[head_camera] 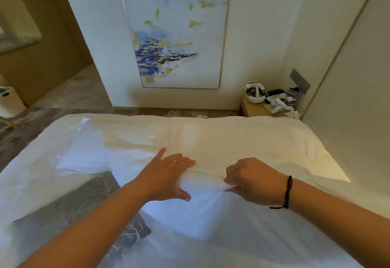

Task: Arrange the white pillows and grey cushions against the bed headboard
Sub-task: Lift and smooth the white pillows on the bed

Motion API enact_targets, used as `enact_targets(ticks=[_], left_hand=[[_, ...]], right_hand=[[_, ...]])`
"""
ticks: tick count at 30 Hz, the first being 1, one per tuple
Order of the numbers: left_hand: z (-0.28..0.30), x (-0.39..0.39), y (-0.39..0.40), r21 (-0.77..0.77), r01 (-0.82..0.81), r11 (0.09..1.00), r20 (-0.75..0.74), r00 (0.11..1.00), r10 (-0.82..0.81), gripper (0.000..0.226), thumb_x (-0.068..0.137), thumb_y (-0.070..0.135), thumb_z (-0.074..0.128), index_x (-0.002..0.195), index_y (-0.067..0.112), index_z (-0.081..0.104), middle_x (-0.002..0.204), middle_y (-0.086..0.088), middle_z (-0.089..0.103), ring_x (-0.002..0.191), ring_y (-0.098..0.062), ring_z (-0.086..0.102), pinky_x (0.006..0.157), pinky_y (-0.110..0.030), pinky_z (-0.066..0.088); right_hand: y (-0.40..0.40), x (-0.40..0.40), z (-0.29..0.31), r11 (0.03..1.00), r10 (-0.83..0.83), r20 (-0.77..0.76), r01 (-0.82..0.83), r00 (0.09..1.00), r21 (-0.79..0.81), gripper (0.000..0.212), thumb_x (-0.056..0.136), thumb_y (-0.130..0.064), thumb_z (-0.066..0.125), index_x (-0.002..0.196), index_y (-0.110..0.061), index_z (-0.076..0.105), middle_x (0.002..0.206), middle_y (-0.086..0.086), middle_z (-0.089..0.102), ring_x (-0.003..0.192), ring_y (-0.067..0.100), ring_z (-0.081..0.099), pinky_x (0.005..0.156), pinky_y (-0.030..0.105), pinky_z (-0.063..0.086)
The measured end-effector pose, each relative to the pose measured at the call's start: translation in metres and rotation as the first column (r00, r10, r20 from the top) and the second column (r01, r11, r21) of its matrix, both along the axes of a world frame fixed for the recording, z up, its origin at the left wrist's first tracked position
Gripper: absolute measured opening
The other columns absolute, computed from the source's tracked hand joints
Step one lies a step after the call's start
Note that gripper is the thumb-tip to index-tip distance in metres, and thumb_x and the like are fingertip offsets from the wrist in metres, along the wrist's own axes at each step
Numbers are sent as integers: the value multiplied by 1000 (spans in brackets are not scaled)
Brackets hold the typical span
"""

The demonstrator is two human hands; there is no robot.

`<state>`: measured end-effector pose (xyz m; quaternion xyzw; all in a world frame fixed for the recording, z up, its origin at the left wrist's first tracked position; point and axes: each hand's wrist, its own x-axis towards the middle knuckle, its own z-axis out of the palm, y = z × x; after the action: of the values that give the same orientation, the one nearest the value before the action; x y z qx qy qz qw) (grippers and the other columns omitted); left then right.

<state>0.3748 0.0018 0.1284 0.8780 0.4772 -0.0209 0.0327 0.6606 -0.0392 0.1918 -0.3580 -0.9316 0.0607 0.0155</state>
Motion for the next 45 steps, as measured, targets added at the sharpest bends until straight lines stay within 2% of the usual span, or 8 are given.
enact_targets(ticks=[5, 12, 22, 30, 35, 39, 42, 45], left_hand=[[-51, 108, -15, -294, 33, 955, 27, 999, -26, 77, 77, 81, 49, 144, 45, 35, 145, 13, 50, 129, -16, 48, 105, -33, 38], [-88, 217, -38, -160, 98, 982, -45, 993, -106, 63, 90, 71, 38, 144, 38, 39, 128, 2, 58, 114, -23, 55, 93, -37, 41], [-97, 222, -49, -42, 100, 994, 35, 995, -99, 41, 100, 53, 35, 137, 45, 51, 117, 8, 66, 95, -21, 62, 76, -32, 44], [-108, 245, -57, -82, 98, 992, 152, 985, -84, 50, 99, 57, 34, 143, 35, 45, 132, 8, 60, 113, -20, 57, 88, -35, 43], [-109, 250, -54, -3, 115, 993, 179, 977, -112, 30, 99, 44, 48, 114, 26, 67, 101, 2, 70, 91, -24, 64, 71, -34, 41], [-100, 253, -54, -24, 84, 996, 80, 993, -81, 13, 97, 30, 54, 93, 25, 65, 82, 2, 67, 76, -22, 63, 62, -33, 30], [-93, 261, -42, 70, 16, 997, 142, 990, -26, 13, 78, 16, 77, 75, 22, 66, 63, 1, 64, 57, -23, 62, 56, -31, 35], [-72, 284, -14, 135, -68, 988, 200, 979, 41, 4, 84, 16, 70, 83, 20, 70, 74, -1, 70, 69, -27, 67, 67, -36, 43]], right_hand=[[-50, 135, -60, 953, -303, -22, 303, 953, -32, 30, 97, -39, 51, 85, -19, 69, 85, -4, 62, 78, 20, 58, 70, 35, 48], [-112, 218, -164, 691, -694, -332, 721, 639, -56, 16, 92, -31, 64, 94, -18, 72, 85, -1, 67, 76, 23, 63, 69, 36, 52], [-114, 204, -200, 603, -745, -376, 797, 551, -28, 42, 86, -53, 63, 113, -21, 64, 103, -2, 67, 92, 21, 59, 90, 35, 47], [-116, 209, -174, 577, -816, -42, 816, 576, -22, 49, 89, -61, 47, 125, -29, 57, 118, -6, 62, 116, 19, 54, 113, 43, 28], [-107, 210, -162, 565, -813, 130, 823, 568, -62, 42, 95, -54, 41, 128, -30, 53, 129, -7, 58, 130, 16, 43, 120, 43, 12], [-101, 208, -160, 560, -809, 131, 819, 574, -128, 35, 101, -41, 38, 117, -23, 63, 114, -2, 66, 111, 20, 58, 117, 37, 23], [-93, 211, -158, 517, -849, -2, 831, 528, -205, 33, 102, -39, 41, 106, -16, 65, 106, 3, 68, 98, 24, 61, 89, 36, 45], [-77, 222, -142, 515, -856, -165, 827, 489, -223, 32, 102, -34, 43, 99, -13, 66, 99, 5, 69, 90, 24, 62, 80, 36, 47]])
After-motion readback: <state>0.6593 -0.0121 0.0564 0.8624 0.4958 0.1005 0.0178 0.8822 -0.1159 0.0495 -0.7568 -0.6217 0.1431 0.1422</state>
